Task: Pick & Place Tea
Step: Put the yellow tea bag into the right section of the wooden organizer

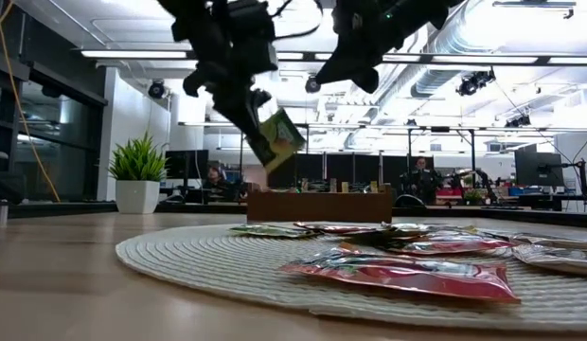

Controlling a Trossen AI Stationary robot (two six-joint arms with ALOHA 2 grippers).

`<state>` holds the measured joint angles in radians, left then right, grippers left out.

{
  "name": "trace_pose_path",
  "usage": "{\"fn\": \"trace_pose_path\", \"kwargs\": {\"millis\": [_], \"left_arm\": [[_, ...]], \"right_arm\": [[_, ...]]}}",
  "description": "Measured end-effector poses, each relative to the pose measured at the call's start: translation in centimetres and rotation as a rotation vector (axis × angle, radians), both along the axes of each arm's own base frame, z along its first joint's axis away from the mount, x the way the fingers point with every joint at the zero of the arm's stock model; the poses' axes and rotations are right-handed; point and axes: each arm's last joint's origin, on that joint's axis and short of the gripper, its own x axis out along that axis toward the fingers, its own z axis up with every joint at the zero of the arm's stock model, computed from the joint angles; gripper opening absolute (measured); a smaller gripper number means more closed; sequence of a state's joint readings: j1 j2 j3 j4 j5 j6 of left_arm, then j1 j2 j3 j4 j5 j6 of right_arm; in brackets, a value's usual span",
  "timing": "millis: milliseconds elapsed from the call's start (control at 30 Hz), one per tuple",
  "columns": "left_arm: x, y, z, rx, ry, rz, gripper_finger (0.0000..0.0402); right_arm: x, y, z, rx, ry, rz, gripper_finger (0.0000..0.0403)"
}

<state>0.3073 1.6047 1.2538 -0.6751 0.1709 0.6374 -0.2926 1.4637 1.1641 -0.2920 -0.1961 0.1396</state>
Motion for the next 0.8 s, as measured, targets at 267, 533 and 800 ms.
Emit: {"fn": "trace_pose_path", "kwargs": {"millis": [267, 533, 800], "left_arm": [[0.2, 0.3, 2.1, 0.103, 0.007, -0.002, 0.0000], [0.3, 0.4, 2.5, 0.121, -0.001, -0.005, 0.0000], [0.3, 0.4, 2.5, 0.122, -0.006, -0.004, 0.0000]], "right_arm": [[0.9, 1.4, -0.4, -0.034, 0.000, 0.039, 0.0049], [2.8, 1.4, -2.1, -0.026, -0.012, 0.028, 0.0167], [4.7, 1.4, -4.0, -0.082, -0.023, 0.015, 0.0208]]}}
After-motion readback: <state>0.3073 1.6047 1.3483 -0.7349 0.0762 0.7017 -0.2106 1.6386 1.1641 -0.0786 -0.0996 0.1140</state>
